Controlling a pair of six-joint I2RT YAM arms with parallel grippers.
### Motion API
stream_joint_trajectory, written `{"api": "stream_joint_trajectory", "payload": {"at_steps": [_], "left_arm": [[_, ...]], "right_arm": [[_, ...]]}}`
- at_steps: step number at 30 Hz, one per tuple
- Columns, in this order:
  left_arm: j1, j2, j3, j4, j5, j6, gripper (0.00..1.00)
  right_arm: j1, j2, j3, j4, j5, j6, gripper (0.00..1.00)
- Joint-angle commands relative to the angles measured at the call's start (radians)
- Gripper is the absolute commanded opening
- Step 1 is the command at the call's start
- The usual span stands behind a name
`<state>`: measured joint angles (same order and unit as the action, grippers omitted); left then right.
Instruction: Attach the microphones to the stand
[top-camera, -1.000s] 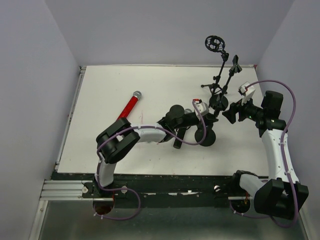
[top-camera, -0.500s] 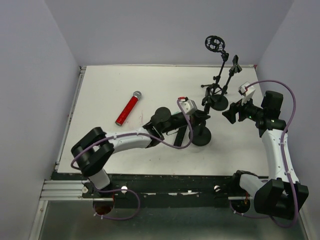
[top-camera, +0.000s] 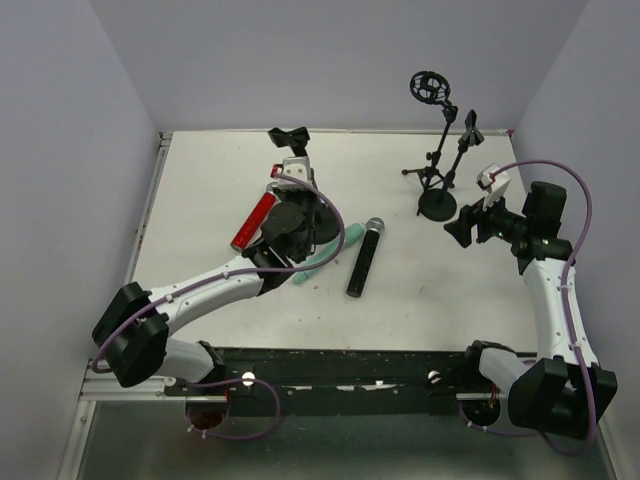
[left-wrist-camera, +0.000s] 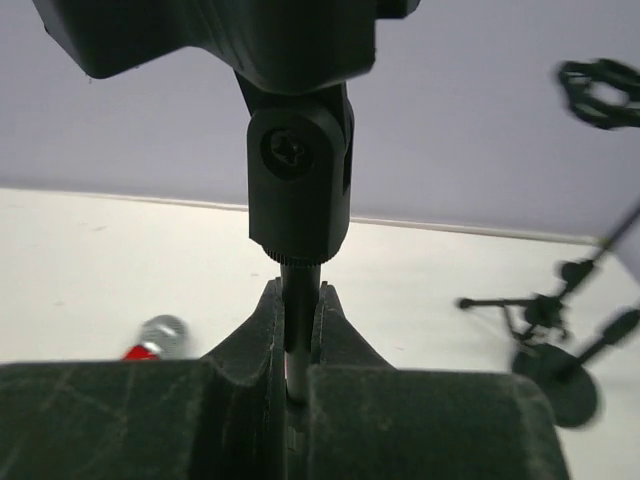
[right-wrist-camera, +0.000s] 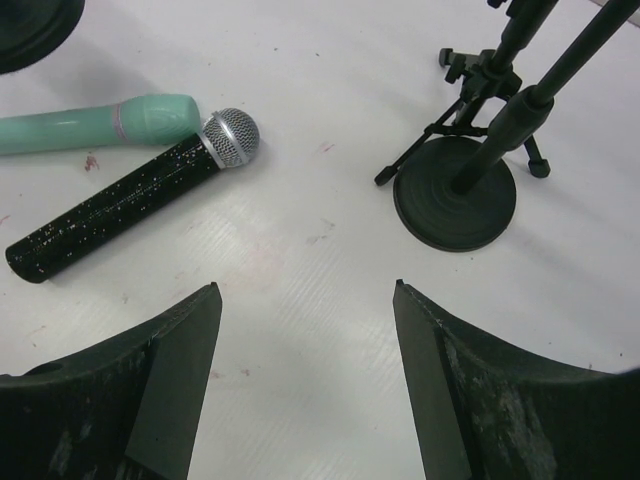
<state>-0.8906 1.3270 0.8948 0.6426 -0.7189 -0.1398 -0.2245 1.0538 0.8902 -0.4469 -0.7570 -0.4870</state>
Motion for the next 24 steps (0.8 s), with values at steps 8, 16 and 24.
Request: {"api": "stream_joint_trajectory", "payload": {"at_steps": [8, 16, 24], "left_arm": [[0.101, 0.300, 0.070, 0.523, -0.240, 0.275, 0.00], [0.094, 0.411, 0.046, 0.540, -0.241, 0.201, 0.00], [0.067, 0.356, -0.051, 0.422, -0.182, 0.051, 0.65]], "right_arm": [[-0.007, 0.003, -0.011, -0.009, -0.036, -0.005, 0.78], [-0.006, 0.011, -0.013, -0.013, -0.041, -0.015, 0.78], [-0.006, 0.023, -0.011, -0.022, -0.051, -0.024, 0.78]]}}
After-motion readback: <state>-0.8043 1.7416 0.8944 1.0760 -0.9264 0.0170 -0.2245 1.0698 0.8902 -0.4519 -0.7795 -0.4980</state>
